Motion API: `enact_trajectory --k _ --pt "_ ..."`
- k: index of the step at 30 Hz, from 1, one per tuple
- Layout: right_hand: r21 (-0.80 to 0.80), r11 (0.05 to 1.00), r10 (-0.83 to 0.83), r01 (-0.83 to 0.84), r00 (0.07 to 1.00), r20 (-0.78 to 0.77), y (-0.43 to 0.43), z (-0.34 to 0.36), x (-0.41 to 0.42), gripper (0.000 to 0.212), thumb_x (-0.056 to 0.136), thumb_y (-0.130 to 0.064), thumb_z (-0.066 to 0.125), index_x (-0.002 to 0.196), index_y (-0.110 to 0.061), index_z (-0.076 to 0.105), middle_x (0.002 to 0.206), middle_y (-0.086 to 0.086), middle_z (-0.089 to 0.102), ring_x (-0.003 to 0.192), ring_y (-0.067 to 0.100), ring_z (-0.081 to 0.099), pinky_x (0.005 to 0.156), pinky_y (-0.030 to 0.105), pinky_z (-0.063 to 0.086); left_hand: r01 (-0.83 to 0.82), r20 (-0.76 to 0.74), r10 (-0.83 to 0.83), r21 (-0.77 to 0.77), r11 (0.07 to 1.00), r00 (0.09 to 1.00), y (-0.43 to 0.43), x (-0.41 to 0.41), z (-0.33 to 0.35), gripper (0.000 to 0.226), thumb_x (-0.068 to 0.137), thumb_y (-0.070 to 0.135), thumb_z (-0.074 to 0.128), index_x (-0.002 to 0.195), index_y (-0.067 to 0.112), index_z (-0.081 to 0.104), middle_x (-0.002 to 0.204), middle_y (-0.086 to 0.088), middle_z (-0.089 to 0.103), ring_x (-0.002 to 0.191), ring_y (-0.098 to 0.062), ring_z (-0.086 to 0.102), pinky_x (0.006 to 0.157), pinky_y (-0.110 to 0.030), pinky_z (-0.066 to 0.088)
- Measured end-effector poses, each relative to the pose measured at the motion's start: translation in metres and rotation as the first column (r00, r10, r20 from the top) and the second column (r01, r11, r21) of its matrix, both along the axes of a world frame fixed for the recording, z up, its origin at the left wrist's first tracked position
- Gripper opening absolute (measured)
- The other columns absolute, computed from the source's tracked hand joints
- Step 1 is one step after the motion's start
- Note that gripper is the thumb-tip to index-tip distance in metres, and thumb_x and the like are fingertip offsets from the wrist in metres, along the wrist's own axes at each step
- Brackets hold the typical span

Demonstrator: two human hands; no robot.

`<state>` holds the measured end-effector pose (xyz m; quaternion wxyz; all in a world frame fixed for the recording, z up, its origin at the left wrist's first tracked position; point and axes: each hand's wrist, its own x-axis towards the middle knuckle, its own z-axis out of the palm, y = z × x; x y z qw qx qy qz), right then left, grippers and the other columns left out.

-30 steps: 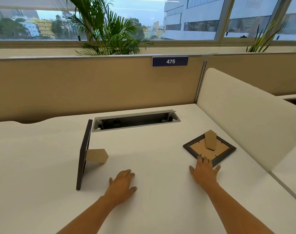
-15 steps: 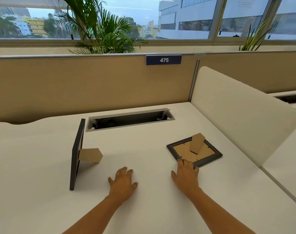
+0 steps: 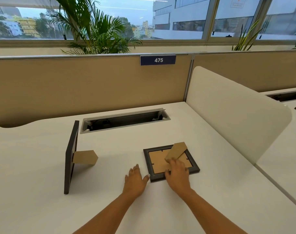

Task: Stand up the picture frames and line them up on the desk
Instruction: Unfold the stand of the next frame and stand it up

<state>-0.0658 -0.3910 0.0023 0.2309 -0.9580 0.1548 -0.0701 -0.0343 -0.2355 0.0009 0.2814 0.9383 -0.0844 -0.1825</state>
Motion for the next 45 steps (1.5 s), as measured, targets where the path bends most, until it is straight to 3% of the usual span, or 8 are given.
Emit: enact_trajectory --k 7,14,17,21,28,32,38,45 --pt "0.007 0.971 -0.234 0.239 0.955 -0.183 -0.038 -0.010 -0.003 0.080 0.081 -0.062 0.046 0.143 -0.020 0.017 0.156 0.010 0.007 0.144 0.028 0.003 0.112 0.059 0.010 0.077 -0.018 -0.078 -0.024 0.997 0.997 -0.013 -0.006 0.002 0.073 0.096 0.040 0.041 0.148 0.010 0.000 0.158 -0.009 0.007 0.146 -0.027 0.002 0.119 -0.040 0.006" --pt "0.119 0.963 -0.227 0.243 0.965 -0.134 -0.040 -0.008 -0.006 0.087 0.078 -0.058 0.056 0.142 -0.013 0.018 0.153 0.018 0.014 0.142 0.033 0.012 0.116 0.047 0.017 0.018 -0.106 -0.050 -0.282 0.959 0.993 -0.025 -0.012 0.009 0.074 0.093 0.023 0.051 0.148 0.015 0.003 0.158 -0.010 0.008 0.146 -0.029 0.002 0.120 -0.043 0.008" --pt "0.161 0.957 -0.223 0.242 0.967 -0.126 -0.039 -0.006 -0.009 0.087 0.078 -0.055 0.059 0.142 -0.012 0.018 0.152 0.019 0.015 0.142 0.033 0.012 0.117 0.044 0.017 -0.164 -0.248 0.050 -0.466 0.869 0.967 -0.025 -0.013 0.011 0.076 0.090 0.019 0.056 0.148 0.020 0.007 0.157 -0.010 0.015 0.142 -0.028 0.021 0.118 -0.042 0.022" --pt "0.244 0.936 -0.229 0.253 0.966 -0.122 -0.035 -0.002 -0.010 0.085 0.078 -0.052 0.060 0.142 -0.015 0.019 0.152 0.020 0.014 0.142 0.033 0.011 0.117 0.045 0.018 -0.361 -0.396 0.129 -0.596 0.717 0.909 -0.027 -0.008 0.022 0.078 0.088 0.006 0.058 0.148 0.015 0.009 0.153 -0.007 0.027 0.138 -0.024 0.029 0.111 -0.035 0.028" --pt "0.457 0.850 -0.253 0.261 0.964 -0.079 -0.019 0.011 -0.005 0.080 0.080 -0.050 0.060 0.140 -0.014 0.022 0.145 0.016 0.029 0.134 0.032 0.029 0.111 0.046 0.030 -0.452 -0.339 0.300 -0.666 0.593 0.892 -0.027 0.011 0.063 0.059 0.089 0.006 0.057 0.142 0.006 0.030 0.144 -0.012 0.042 0.124 -0.027 0.044 0.103 -0.035 0.035" --pt "0.638 0.728 -0.263 0.252 0.961 -0.079 -0.002 0.019 -0.001 0.077 0.083 -0.050 0.056 0.141 -0.014 0.022 0.148 0.013 0.028 0.134 0.032 0.031 0.109 0.046 0.034 -0.378 -0.200 0.325 -0.603 0.703 0.924 -0.031 0.029 0.096 0.049 0.093 0.011 0.052 0.139 0.008 0.037 0.139 -0.014 0.047 0.123 -0.033 0.048 0.104 -0.042 0.041" --pt "0.768 0.604 -0.193 0.212 0.974 -0.116 0.011 0.021 0.004 0.072 0.087 -0.056 0.041 0.143 -0.018 0.019 0.150 0.010 0.024 0.136 0.031 0.030 0.109 0.045 0.031 -0.088 0.058 0.112 -0.320 0.943 0.992 -0.038 0.042 0.137 0.037 0.095 0.009 0.046 0.132 0.006 0.042 0.128 -0.018 0.053 0.112 -0.033 0.055 0.090 -0.037 0.051" --pt "0.816 0.560 -0.050 0.141 0.989 -0.137 0.006 0.021 0.006 0.063 0.087 -0.059 0.036 0.138 -0.023 0.028 0.143 0.005 0.038 0.125 0.022 0.039 0.098 0.034 0.034 0.150 0.250 -0.156 0.041 0.988 0.956 -0.050 0.044 0.165 0.029 0.094 0.005 0.045 0.122 0.002 0.049 0.117 -0.020 0.057 0.083 -0.023 0.053 0.073 -0.026 0.045"
